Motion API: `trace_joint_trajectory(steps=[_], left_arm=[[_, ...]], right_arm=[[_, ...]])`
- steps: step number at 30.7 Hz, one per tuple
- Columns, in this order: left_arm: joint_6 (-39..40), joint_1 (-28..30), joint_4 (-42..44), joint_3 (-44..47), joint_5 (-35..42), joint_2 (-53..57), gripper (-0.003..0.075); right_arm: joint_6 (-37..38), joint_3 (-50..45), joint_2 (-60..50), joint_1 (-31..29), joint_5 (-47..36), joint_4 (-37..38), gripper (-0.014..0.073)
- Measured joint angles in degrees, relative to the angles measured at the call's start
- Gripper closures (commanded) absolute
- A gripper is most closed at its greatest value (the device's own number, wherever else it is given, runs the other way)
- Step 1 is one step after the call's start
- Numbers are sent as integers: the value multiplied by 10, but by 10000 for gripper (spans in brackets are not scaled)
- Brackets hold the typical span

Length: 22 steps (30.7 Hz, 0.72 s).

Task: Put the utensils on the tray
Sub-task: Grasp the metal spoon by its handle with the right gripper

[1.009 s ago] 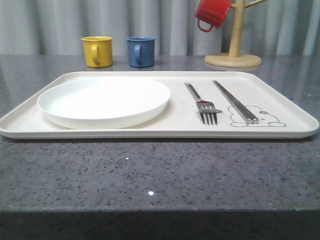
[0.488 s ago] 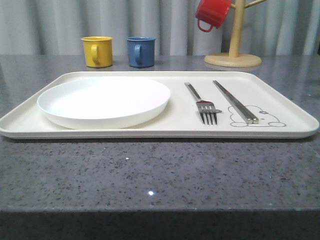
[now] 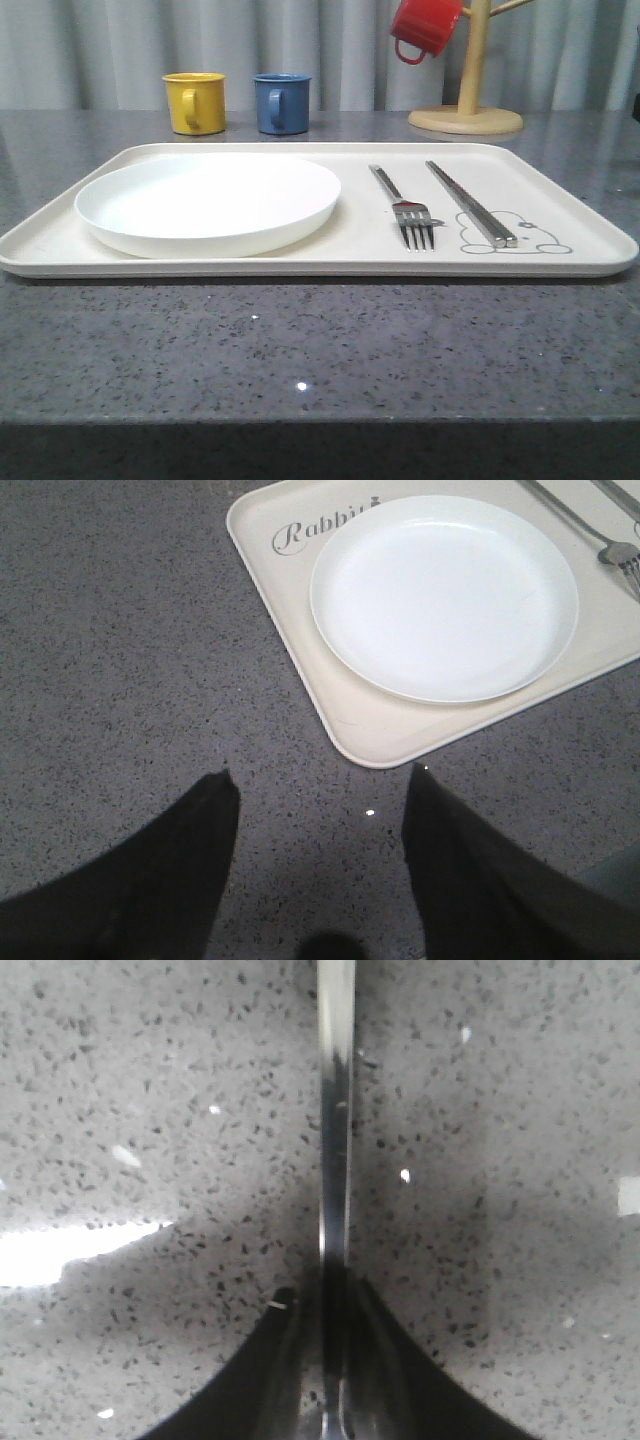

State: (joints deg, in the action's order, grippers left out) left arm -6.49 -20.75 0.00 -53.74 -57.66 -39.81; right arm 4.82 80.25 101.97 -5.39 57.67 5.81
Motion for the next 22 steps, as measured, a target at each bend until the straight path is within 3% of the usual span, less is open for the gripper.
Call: trace_joint_trajectory(steps=[7,16,22], left_arm=[[0,0,0,0,0,0,353],[0,0,0,0,0,0,353],[0,0,0,0,0,0,353]], right_arm=[[-3,0,0,0,1,0,631],[-3,0,-11,6,9,0,642],[-4,0,-68,63,33,-8,642]])
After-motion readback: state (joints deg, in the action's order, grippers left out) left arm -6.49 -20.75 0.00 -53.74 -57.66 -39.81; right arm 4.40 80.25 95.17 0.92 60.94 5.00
